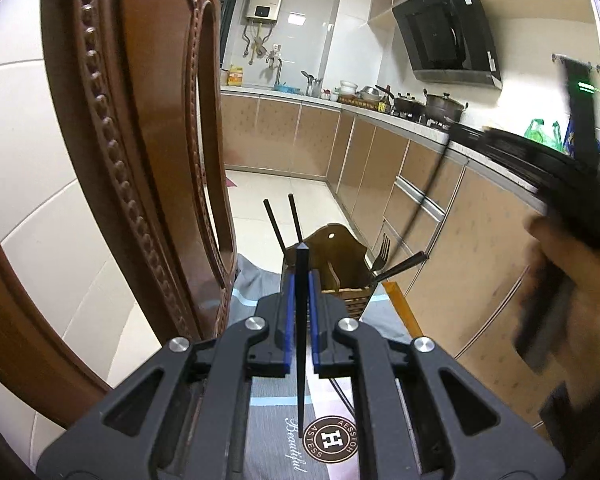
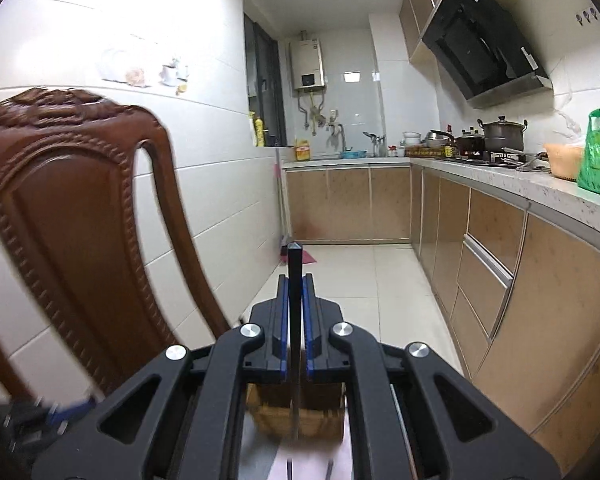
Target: Organize utensils
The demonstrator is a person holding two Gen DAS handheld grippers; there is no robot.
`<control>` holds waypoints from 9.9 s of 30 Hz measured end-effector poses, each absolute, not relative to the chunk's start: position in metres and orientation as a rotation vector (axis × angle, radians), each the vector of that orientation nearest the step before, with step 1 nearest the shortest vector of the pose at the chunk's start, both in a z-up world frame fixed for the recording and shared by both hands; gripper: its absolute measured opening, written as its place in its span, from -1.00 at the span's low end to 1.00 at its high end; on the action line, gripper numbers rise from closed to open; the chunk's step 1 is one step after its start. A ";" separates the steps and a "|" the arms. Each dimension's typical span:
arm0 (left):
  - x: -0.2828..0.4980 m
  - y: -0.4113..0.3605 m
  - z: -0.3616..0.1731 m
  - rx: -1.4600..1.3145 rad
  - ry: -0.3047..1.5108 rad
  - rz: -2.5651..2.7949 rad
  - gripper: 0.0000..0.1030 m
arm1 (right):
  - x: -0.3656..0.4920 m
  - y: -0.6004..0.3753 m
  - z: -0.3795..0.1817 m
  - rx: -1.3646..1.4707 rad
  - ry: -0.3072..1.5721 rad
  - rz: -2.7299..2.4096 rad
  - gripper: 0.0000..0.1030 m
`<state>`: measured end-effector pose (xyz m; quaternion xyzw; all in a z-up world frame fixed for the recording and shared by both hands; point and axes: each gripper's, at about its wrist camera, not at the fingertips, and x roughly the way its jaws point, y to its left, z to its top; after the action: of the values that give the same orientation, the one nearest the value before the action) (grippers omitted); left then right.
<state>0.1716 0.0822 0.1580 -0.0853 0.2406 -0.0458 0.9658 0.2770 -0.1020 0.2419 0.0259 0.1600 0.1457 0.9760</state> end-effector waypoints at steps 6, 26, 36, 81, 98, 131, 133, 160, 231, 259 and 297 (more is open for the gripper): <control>0.173 0.090 0.151 -0.187 0.502 -0.087 -0.88 | 0.338 -0.089 0.213 0.074 0.332 0.195 -0.86; 0.190 0.099 0.139 -0.318 0.486 -0.064 -0.88 | 0.167 -0.233 0.062 0.369 0.526 0.208 0.51; 0.239 0.105 0.222 -0.448 0.349 -0.014 -0.88 | 0.199 -0.245 0.034 0.328 0.649 0.190 0.52; 0.184 -0.005 -0.009 -0.095 0.866 -0.055 0.76 | 0.176 -0.165 0.011 0.036 0.825 0.328 0.52; 0.286 -0.014 -0.042 -0.107 1.020 -0.012 0.17 | 0.251 -0.152 -0.019 0.024 0.873 0.268 0.21; 0.279 0.054 0.011 -0.082 0.919 -0.071 -1.00 | 0.280 -0.144 0.021 0.102 0.826 0.403 -0.86; 0.277 0.047 0.013 -0.110 0.938 -0.090 -1.00 | 0.263 -0.161 0.037 0.137 0.790 0.390 -0.86; 0.322 -0.015 -0.057 -0.150 0.975 -0.050 -0.88 | 0.250 -0.206 0.041 0.211 0.776 0.396 -0.86; 0.192 0.080 0.194 -0.307 0.339 0.011 -0.88 | 0.176 -0.225 0.039 0.295 0.595 0.223 0.74; 0.238 0.033 0.088 -0.176 0.506 0.008 0.89 | 0.194 -0.225 0.038 0.359 0.666 0.335 0.74; 0.119 0.018 0.047 -0.065 0.608 0.063 0.92 | 0.138 -0.181 0.041 0.018 0.654 0.195 0.94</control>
<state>0.1189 0.0178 0.0473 -0.0322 0.2990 0.0310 0.9532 0.1377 -0.1809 0.0413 0.0090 0.3207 0.0956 0.9423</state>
